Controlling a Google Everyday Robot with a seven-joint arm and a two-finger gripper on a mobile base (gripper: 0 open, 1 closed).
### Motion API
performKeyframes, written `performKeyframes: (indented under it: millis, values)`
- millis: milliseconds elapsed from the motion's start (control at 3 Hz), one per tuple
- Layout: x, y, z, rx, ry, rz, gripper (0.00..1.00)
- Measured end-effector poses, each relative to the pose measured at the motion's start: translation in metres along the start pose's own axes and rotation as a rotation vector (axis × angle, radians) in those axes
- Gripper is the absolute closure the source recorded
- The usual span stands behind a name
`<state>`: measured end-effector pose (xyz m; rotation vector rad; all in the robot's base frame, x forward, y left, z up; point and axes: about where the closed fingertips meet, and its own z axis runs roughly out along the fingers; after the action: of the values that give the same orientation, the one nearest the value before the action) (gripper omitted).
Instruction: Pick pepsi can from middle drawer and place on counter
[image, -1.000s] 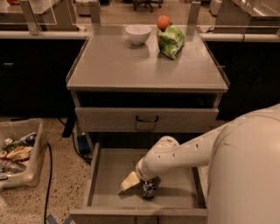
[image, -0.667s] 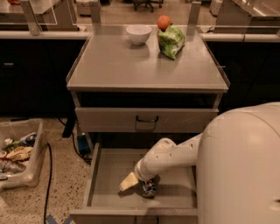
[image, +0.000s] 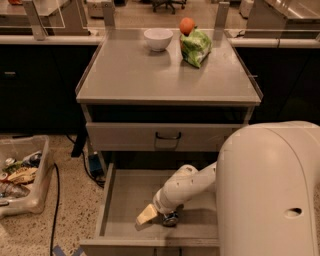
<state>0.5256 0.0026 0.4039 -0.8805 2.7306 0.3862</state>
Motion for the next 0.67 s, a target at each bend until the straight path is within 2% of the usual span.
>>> performKeyframes:
  millis: [333, 667]
  values:
    - [-0.002, 0.003, 0.002, -0.010, -0.005, 0.009, 0.00]
    - [0.011, 0.002, 0.048, 0.003, 0.064, 0.057, 0.00]
